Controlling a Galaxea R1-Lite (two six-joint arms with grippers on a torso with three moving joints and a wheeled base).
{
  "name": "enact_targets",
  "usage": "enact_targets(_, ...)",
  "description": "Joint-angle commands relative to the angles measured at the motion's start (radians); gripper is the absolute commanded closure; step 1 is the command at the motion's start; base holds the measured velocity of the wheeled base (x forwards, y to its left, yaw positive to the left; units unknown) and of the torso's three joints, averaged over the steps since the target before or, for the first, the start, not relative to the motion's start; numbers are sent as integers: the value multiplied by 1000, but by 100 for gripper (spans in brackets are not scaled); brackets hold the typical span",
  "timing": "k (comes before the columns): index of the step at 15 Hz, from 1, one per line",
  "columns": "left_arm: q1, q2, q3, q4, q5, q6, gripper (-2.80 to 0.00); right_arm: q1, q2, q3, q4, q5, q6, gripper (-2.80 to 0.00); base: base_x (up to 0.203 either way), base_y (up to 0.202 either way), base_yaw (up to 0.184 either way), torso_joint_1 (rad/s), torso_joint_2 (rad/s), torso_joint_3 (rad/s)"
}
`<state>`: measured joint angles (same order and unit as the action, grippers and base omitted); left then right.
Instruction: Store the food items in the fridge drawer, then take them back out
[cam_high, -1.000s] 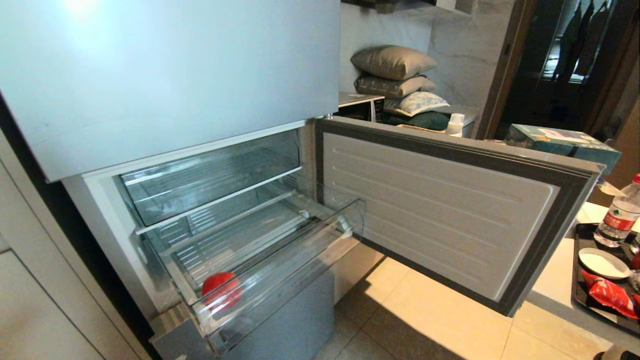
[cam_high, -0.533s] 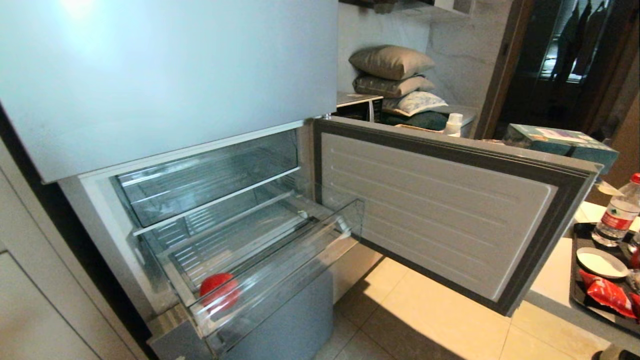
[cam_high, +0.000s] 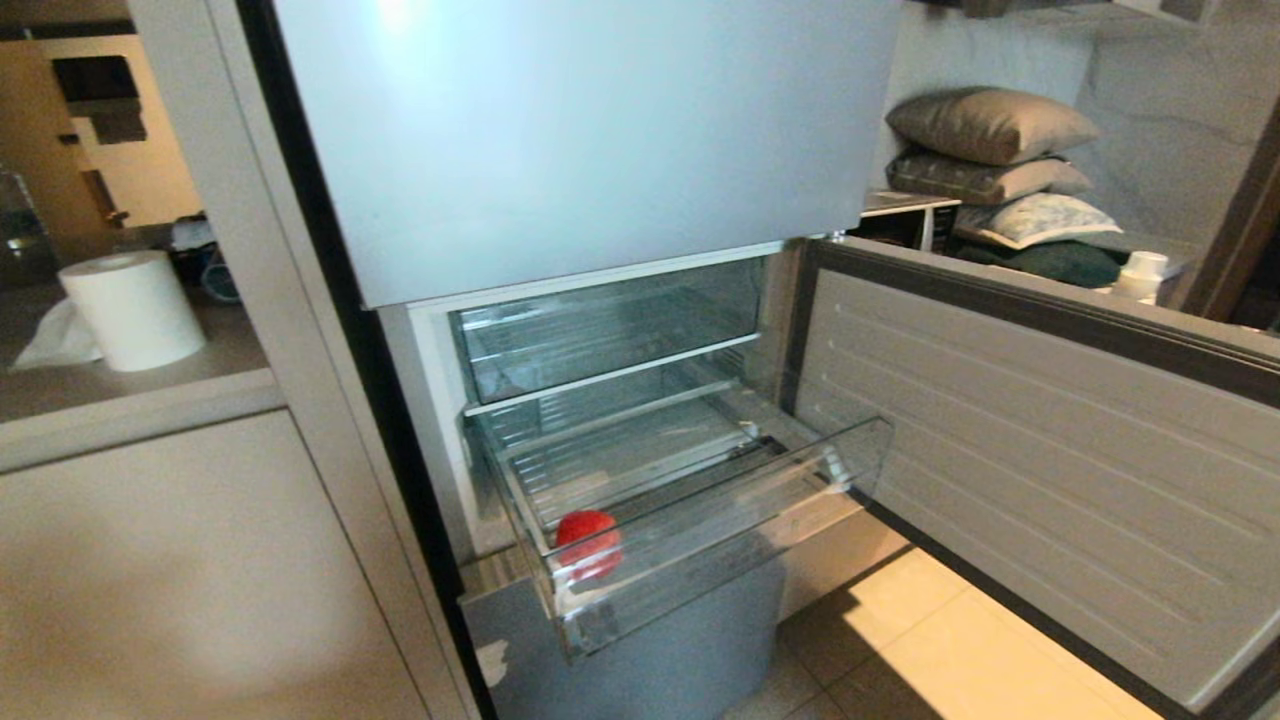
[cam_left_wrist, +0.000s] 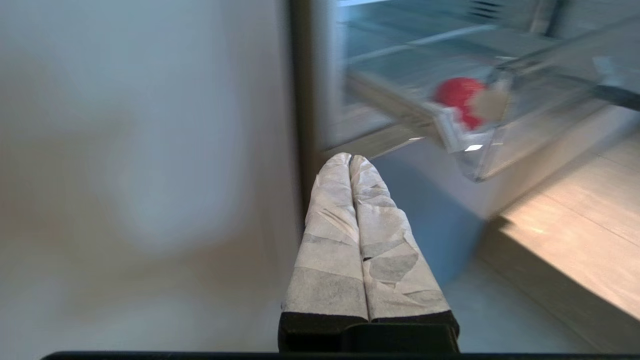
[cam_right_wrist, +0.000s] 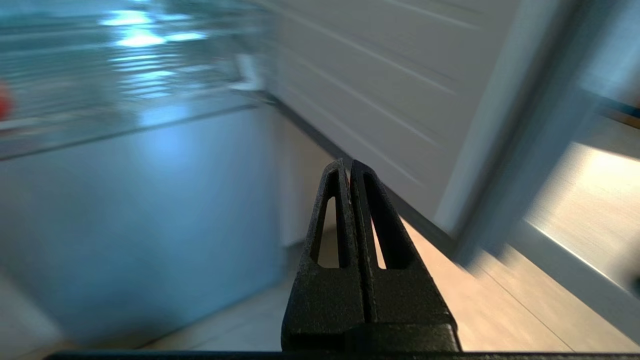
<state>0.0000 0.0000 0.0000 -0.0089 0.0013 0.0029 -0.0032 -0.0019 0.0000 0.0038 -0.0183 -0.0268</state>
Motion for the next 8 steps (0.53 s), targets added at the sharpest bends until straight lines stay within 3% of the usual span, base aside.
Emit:
enact_targets(1,0,0,2,0,0,0,0,0,2,0,1,0,-1,0,-2,-12,174,-5,2,3)
enact_targets(8,0,2,2,0,0,0,0,0,2,0,1,0,-2,0,2,-10,176,2,1,3)
